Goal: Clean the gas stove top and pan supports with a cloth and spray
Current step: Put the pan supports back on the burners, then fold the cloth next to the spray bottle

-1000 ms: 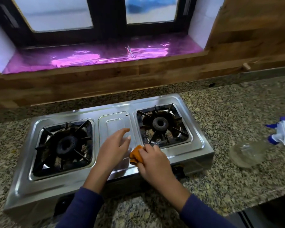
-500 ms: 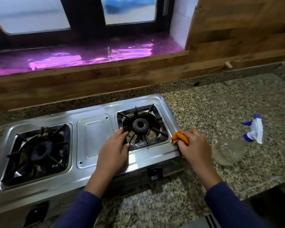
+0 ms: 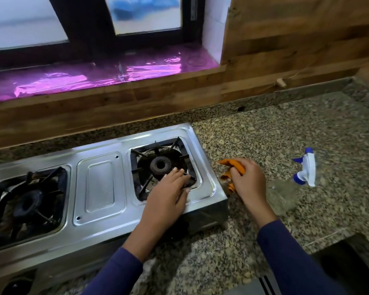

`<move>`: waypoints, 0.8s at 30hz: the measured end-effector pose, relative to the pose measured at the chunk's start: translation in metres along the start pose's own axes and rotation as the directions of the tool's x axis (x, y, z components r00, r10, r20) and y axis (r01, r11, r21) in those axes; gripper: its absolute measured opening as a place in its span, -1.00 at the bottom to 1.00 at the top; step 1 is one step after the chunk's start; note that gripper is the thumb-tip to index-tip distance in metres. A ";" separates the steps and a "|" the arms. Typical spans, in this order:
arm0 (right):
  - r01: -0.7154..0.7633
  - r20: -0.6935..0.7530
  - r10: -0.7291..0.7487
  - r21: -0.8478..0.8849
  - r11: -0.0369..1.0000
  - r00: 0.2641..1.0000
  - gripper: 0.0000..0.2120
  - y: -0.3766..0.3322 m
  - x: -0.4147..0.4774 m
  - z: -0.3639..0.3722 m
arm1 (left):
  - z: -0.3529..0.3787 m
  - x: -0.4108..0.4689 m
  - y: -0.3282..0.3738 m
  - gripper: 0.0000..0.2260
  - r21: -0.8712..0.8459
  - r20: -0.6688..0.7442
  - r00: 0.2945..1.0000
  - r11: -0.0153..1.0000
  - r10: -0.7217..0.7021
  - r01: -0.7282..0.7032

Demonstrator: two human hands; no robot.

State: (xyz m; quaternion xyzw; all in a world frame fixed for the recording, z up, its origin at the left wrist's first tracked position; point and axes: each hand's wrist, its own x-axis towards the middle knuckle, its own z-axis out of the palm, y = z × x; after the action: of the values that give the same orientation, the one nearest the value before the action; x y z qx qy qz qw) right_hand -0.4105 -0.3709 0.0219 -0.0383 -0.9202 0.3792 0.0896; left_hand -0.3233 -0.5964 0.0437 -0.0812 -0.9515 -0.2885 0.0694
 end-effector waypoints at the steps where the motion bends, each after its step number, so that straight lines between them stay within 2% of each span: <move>1: -0.025 -0.003 0.025 0.066 0.998 1.000 -0.76 0.004 -0.008 -0.006 | 0.002 -0.002 0.011 -0.70 -0.067 -0.026 1.000 0.998 -0.001 -0.001; 3: -0.132 0.004 0.136 0.262 0.956 0.991 -0.81 0.011 -0.028 -0.017 | 0.011 -0.002 0.038 -0.77 -0.227 -0.005 0.998 0.972 -0.068 0.065; 4: -0.205 0.032 0.209 0.387 0.899 0.977 -0.83 0.010 -0.038 -0.018 | 0.014 -0.001 0.047 -0.80 -0.301 0.054 0.990 0.943 -0.131 0.141; 7: -0.426 0.188 0.418 0.676 0.601 0.889 -0.87 0.017 -0.069 -0.029 | 0.043 0.006 0.074 -0.79 -0.400 0.323 0.925 0.857 -0.201 0.326; 9: -0.516 0.304 0.492 0.768 0.381 0.816 -0.87 0.020 -0.085 -0.034 | 0.065 0.004 0.080 -0.64 -0.402 0.467 0.853 0.803 -0.234 0.441; 10: -0.531 0.328 0.512 0.785 0.320 0.793 -0.86 0.025 -0.092 -0.038 | 0.077 0.001 0.083 -0.55 -0.445 0.527 0.814 0.736 -0.245 0.510; 12: -0.536 0.322 0.526 0.780 0.325 0.787 -0.87 0.036 -0.102 -0.045 | 0.095 -0.005 0.089 -0.39 -0.536 0.616 0.740 0.545 -0.270 0.645; 13: -0.528 0.294 0.533 0.768 0.362 0.793 -0.87 0.042 -0.108 -0.051 | 0.101 -0.009 0.096 -0.40 -0.577 0.638 0.724 0.460 -0.262 0.675; 15: -0.501 0.229 0.530 0.738 0.452 0.816 -0.89 0.054 -0.115 -0.056 | 0.110 -0.018 0.104 -0.59 -0.652 0.597 0.735 0.339 -0.321 0.678; 17: -0.487 0.185 0.530 0.706 0.514 0.828 -0.89 0.064 -0.121 -0.060 | 0.113 -0.024 0.113 -0.76 -0.699 0.543 0.755 0.301 -0.367 0.649; 20: -0.512 0.156 0.581 0.683 0.521 0.799 -0.88 0.072 -0.126 -0.067 | 0.120 -0.028 0.118 -0.76 -0.711 0.549 0.725 0.223 -0.417 0.667; 24: -0.521 0.109 0.695 0.745 0.417 0.711 -0.92 0.074 -0.127 -0.084 | 0.127 -0.032 0.117 -0.69 -0.682 0.544 0.709 0.256 -0.449 0.685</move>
State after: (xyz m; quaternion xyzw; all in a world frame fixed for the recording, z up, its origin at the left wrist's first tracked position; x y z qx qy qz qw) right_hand -0.2692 -0.2779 0.0114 -0.3729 -0.5929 0.7118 0.0522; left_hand -0.2802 -0.4332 -0.0035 0.2117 -0.6415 -0.7084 -0.2044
